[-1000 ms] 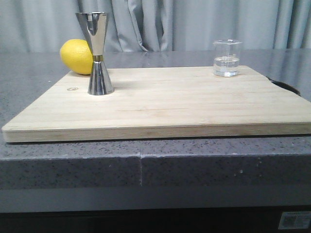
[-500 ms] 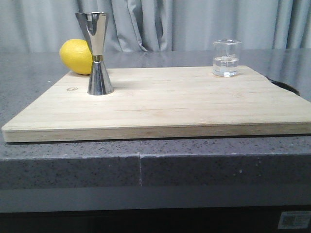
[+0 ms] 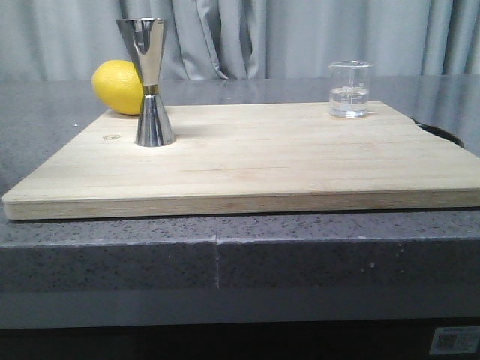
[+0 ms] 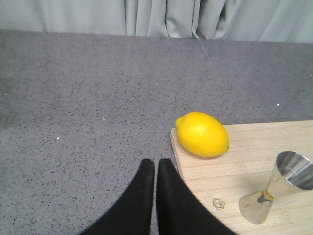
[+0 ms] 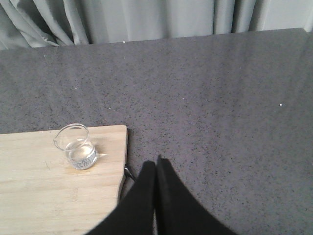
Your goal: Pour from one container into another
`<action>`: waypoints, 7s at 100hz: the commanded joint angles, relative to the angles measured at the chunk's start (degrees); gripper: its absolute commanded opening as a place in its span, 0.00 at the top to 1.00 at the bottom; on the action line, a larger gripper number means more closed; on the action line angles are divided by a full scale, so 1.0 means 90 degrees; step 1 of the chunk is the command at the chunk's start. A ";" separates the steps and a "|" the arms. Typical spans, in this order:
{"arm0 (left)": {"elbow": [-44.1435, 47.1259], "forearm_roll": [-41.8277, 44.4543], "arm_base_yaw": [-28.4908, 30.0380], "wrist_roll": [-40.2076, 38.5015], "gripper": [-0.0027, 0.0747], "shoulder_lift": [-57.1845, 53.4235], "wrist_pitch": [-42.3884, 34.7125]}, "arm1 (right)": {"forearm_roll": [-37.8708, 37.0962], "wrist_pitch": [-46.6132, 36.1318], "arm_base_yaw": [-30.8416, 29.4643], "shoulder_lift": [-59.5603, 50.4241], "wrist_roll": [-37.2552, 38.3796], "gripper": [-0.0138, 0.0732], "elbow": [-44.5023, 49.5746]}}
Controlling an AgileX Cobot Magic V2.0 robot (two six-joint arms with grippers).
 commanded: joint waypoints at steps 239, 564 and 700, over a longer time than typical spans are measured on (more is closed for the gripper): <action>-0.0219 -0.1316 -0.0050 0.0399 0.99 0.1364 -0.1177 | -0.0057 -0.1210 0.0212 0.0621 -0.0009 0.92 -0.0234; 0.0261 -0.6536 -0.0116 0.9535 0.12 0.3798 0.3622 | -0.0144 -0.1649 0.0212 0.0651 -0.0698 0.09 0.1033; 0.0261 -0.8269 -0.1171 1.1420 0.15 0.5054 0.3348 | 0.0006 -0.1878 0.0212 0.0651 -0.0698 0.09 0.1204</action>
